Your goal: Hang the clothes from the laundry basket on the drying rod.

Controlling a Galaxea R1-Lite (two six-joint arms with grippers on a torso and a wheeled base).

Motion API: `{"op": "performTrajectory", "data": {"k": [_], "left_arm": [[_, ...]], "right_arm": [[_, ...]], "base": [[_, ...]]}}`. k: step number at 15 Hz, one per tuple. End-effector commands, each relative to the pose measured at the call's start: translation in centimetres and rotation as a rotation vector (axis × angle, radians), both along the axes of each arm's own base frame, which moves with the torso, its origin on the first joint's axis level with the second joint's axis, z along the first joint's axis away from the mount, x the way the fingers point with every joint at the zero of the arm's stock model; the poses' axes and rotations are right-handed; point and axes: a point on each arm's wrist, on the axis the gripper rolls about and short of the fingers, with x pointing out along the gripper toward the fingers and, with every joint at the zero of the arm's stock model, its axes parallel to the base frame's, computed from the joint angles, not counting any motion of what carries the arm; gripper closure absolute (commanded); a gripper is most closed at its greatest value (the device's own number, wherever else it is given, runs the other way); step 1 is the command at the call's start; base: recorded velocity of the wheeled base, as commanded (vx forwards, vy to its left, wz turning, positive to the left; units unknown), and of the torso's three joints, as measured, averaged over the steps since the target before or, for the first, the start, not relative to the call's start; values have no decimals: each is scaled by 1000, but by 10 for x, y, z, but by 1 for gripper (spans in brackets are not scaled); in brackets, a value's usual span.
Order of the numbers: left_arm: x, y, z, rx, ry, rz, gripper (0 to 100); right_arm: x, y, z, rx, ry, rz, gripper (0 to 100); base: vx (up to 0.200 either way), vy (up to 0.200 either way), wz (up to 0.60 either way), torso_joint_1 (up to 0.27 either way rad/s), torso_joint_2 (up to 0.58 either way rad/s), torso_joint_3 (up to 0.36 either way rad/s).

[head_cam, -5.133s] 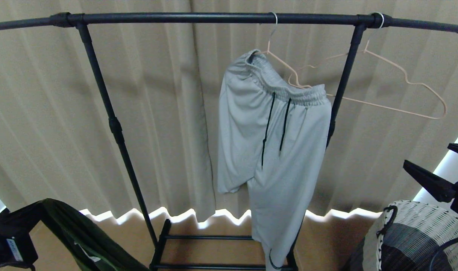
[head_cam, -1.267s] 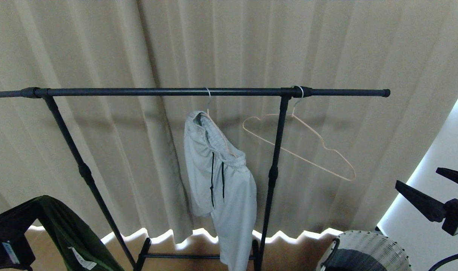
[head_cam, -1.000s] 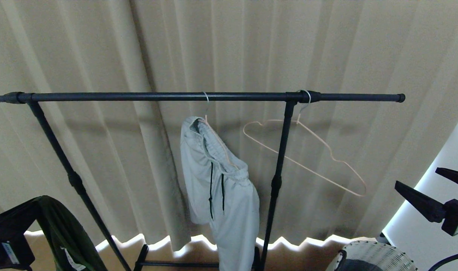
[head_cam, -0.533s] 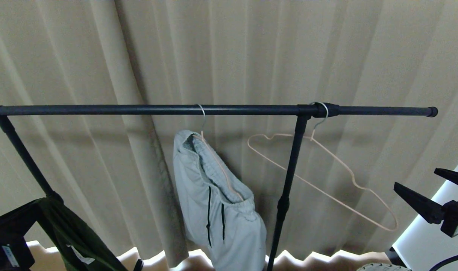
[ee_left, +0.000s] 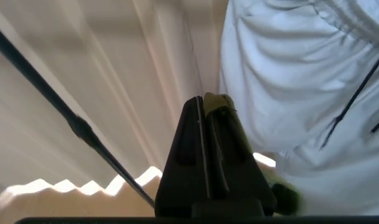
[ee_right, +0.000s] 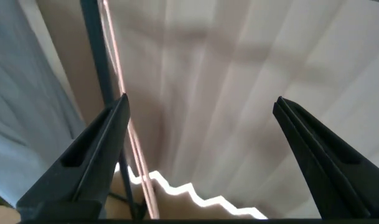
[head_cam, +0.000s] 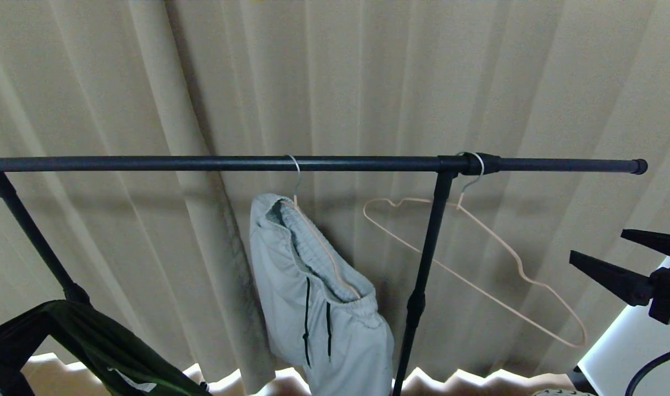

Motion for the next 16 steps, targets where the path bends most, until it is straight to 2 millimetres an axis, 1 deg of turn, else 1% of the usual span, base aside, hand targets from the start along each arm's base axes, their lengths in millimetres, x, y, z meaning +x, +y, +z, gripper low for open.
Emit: {"op": "performTrajectory", "data": {"k": [1,2,3,4,5,6,7,8,11,16], "left_arm": [[-3,-1,2,-3,-21,-18,100],[-3,-1,3,-4,-24,-18,100],[-3,-1,3,-4,-24,-18,100],[-4,-1,2,-4,-24,-18,100],[-4,-1,2,-2,-24,-18,100],[-4,-1,3,-3,-27,-18,100],[-6,-1,3,-3,-36,-23,100],[-6,0,3,-3,-38,-18,100],[-6,0,4,-4,-41,-18,100],[-8,0,4,-5,-48,-24,100]], "right_arm": [[5,17,44,3,93,131,0],[8,22,53,-3,157,162,0],[16,27,54,-22,214,186,0],[23,30,53,-53,235,213,0],[38,33,44,-116,266,247,0],[41,34,40,-131,279,257,0],[49,39,28,-153,335,285,0],[52,42,23,-171,360,305,0],[72,46,5,-222,420,340,0],[88,48,-9,-225,474,339,0]], "base": [[0,0,0,0,0,0],[0,0,0,0,0,0],[0,0,0,0,0,0],[0,0,0,0,0,0],[0,0,0,0,0,0],[0,0,0,0,0,0],[0,0,0,0,0,0],[0,0,0,0,0,0],[0,0,0,0,0,0],[0,0,0,0,0,0]]}}
